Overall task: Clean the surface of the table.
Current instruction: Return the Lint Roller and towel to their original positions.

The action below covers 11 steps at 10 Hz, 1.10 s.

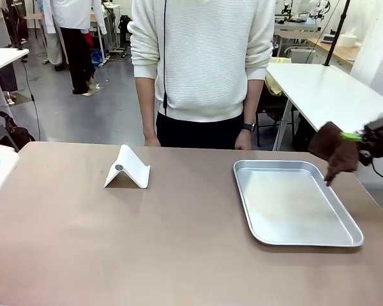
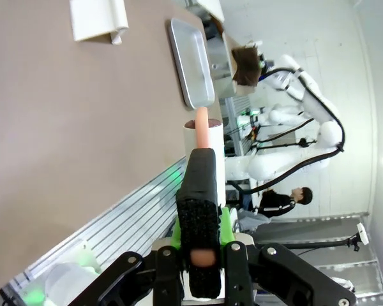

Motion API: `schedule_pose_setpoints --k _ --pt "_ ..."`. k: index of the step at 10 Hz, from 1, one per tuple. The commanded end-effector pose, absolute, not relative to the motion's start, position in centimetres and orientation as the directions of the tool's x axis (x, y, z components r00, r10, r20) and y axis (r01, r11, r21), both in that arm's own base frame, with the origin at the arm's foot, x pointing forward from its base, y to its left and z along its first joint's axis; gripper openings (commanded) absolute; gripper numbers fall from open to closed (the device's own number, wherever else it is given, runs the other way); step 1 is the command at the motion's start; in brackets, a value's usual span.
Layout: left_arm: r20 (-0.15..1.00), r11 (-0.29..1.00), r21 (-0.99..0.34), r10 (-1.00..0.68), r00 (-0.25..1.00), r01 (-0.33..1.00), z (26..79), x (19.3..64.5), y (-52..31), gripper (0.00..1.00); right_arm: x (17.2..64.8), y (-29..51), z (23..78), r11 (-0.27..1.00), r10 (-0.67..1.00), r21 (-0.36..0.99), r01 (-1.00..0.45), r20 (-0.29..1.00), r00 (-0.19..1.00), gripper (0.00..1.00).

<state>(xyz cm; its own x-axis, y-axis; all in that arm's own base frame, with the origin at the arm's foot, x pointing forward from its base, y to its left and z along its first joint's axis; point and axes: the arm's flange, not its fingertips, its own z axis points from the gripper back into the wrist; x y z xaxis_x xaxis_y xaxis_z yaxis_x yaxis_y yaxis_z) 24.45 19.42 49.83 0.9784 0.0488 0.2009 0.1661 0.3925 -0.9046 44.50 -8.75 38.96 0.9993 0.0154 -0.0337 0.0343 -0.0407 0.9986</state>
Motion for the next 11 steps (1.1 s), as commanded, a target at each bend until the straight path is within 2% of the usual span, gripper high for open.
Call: schedule_pose_setpoints --k 1,3,6,8,11 --pt "0.176 0.459 -0.873 -0.021 0.984 0.165 53.8 25.6 12.7 0.22 45.3 -1.6 41.8 -0.02 -0.135 0.999 0.047 -0.049 0.99 0.11" --pt "0.157 0.56 -0.819 0.005 0.988 0.128 57.5 27.5 6.3 0.22 46.3 4.9 42.8 0.032 -0.184 0.999 0.042 -0.036 0.982 0.11" --pt "0.186 0.727 -0.681 0.056 0.981 0.088 61.3 31.3 -2.0 0.22 48.3 14.0 41.4 0.201 -0.099 0.979 0.028 -0.008 0.995 0.11" --pt "0.227 0.799 -0.599 0.101 0.969 0.058 61.5 34.7 -6.0 0.22 49.5 18.6 39.0 0.309 0.05 0.949 0.059 -0.078 0.996 0.11" --pt "0.172 0.826 -0.564 0.118 0.978 0.0 59.1 38.9 -10.3 0.22 50.5 21.9 35.4 0.421 0.118 0.905 0.067 -0.128 0.985 0.11"
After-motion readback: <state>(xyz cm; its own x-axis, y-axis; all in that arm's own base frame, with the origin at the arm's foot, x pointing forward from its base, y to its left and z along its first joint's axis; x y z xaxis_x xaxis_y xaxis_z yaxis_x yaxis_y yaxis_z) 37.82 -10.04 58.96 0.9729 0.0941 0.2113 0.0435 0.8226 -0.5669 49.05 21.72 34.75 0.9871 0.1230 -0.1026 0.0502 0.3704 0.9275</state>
